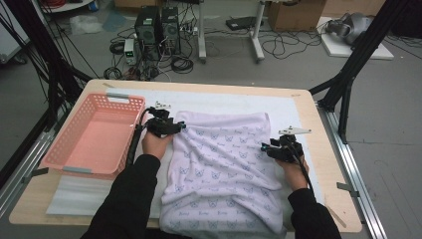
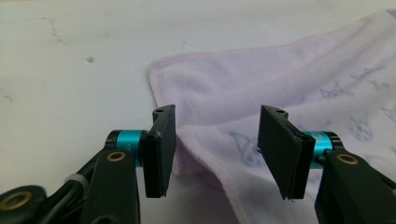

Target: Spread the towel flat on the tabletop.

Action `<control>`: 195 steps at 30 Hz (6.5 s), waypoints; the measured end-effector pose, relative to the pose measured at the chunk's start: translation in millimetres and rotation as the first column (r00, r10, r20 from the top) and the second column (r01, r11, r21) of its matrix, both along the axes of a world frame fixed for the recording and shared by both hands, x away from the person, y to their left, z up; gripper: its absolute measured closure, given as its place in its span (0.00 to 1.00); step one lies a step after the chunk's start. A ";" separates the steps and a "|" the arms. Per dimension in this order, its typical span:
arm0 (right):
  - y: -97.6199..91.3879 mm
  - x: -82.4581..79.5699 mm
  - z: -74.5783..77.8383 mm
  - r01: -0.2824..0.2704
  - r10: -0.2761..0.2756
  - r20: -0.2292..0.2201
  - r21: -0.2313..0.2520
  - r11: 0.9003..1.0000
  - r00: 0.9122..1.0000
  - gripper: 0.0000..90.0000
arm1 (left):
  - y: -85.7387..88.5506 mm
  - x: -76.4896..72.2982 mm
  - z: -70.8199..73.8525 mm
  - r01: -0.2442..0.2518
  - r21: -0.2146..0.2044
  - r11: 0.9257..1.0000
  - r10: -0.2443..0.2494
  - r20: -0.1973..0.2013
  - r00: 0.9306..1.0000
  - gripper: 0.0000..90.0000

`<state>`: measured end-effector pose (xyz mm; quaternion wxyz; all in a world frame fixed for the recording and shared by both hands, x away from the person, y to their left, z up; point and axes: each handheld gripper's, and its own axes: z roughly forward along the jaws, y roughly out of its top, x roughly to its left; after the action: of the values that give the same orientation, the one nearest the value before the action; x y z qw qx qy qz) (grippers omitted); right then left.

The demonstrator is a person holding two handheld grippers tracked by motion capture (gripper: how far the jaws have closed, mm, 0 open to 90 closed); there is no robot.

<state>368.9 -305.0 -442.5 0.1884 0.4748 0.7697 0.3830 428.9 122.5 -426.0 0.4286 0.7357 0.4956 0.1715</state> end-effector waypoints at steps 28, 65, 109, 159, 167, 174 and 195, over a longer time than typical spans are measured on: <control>7.4 -58.2 1.5 -0.052 0.051 -0.020 -0.054 0.997 0.998 0.25 | -6.6 -89.1 -15.3 0.175 0.041 0.984 -0.176 0.025 0.984 0.41; 15.0 -41.1 -8.0 -0.014 0.018 0.047 -0.081 0.997 0.999 0.94 | 14.6 -80.1 -24.9 0.056 0.017 0.998 -0.056 -0.002 0.998 0.94; 8.6 -93.1 15.1 -0.065 0.063 0.074 0.028 0.997 0.995 0.43 | 31.4 -121.1 -9.6 0.202 -0.079 0.976 -0.191 0.136 0.972 0.35; 11.9 -22.8 -3.9 0.097 -0.064 0.153 -0.220 0.971 0.986 0.97 | 28.8 -106.0 -21.0 0.125 0.046 0.991 -0.127 0.051 0.991 0.96; 10.4 -37.0 -0.5 0.119 -0.088 0.176 -0.169 0.978 0.980 0.65 | 38.5 -108.9 -22.4 0.104 -0.032 0.994 -0.103 0.037 0.994 0.54; -13.6 -67.9 1.8 0.062 -0.058 0.135 -0.022 0.998 0.989 0.50 | 53.8 -127.3 -20.3 0.143 -0.090 0.986 -0.142 0.026 0.990 0.43; -5.0 -124.2 4.0 -0.054 0.056 0.090 -0.028 0.998 0.994 0.34 | 49.0 -166.9 -23.4 0.172 -0.042 0.984 -0.171 0.012 0.985 0.32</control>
<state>244.7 -310.0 -438.5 0.2185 0.4330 0.7781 0.3991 262.0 171.5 -449.4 0.4596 0.7656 0.4320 0.1266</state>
